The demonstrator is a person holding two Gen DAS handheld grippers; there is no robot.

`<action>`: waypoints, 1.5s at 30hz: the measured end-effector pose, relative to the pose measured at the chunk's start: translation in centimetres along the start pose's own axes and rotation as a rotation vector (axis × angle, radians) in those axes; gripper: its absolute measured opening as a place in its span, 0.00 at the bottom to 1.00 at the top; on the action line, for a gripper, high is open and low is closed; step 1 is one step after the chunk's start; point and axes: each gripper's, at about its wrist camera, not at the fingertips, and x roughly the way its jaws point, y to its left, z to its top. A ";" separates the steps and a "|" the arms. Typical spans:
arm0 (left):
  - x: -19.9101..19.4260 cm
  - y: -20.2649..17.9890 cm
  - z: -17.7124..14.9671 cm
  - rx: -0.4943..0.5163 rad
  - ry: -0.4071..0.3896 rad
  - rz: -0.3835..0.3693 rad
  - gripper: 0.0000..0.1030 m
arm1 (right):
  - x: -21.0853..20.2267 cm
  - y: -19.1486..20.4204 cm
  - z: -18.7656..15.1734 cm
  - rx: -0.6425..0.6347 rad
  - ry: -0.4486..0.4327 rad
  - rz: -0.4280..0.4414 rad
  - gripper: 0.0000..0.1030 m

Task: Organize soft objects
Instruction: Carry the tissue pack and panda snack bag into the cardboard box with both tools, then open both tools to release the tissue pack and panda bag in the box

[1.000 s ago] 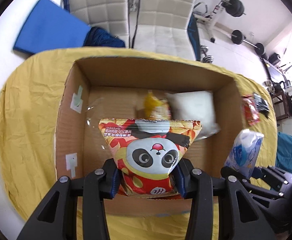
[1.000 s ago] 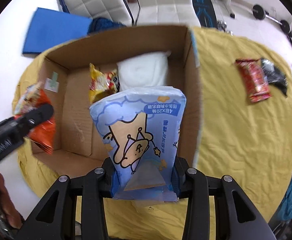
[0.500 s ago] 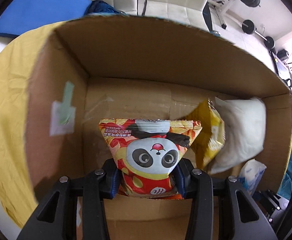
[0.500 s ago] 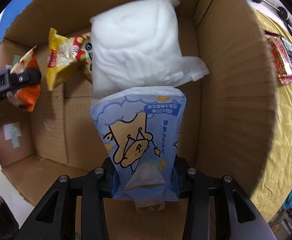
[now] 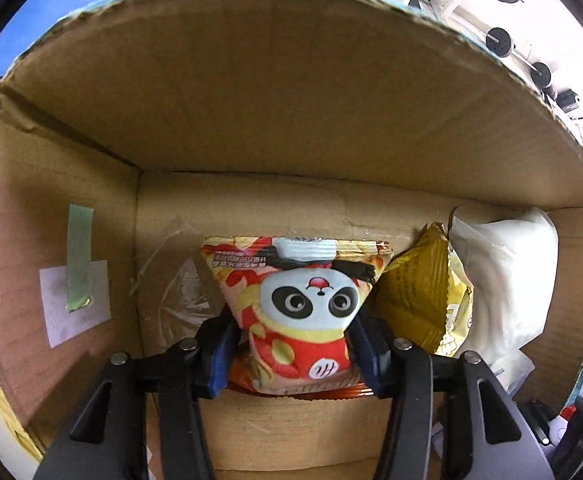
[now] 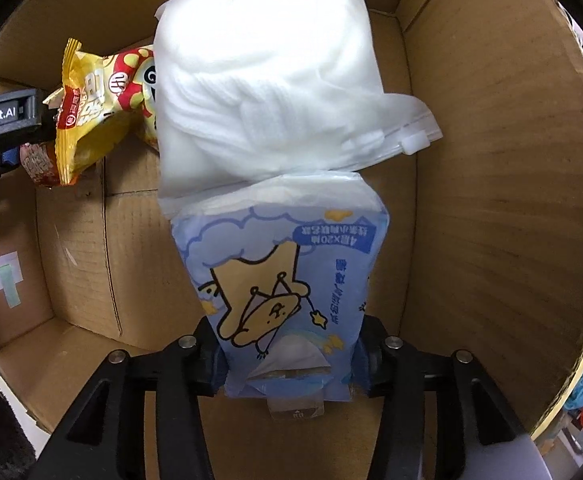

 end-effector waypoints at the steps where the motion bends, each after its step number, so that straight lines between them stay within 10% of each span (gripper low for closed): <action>1: -0.1 0.0 0.0 -0.003 0.001 0.002 0.52 | 0.0 0.0 0.1 0.002 0.003 0.002 0.52; 16: -4.5 0.8 -1.3 -0.005 -0.055 0.031 0.63 | -2.8 0.7 0.6 -0.005 -0.042 -0.005 0.70; 21: -6.2 0.2 -3.2 -0.014 -0.097 0.006 0.77 | -5.3 1.0 -0.3 -0.019 -0.094 -0.007 0.96; 28: -11.1 0.4 -6.3 -0.007 -0.173 -0.029 0.94 | -9.3 0.6 -1.2 -0.023 -0.175 -0.026 0.97; 45: -18.5 -0.5 -14.7 0.020 -0.318 -0.019 0.94 | -18.3 0.4 -9.1 -0.036 -0.356 -0.007 1.00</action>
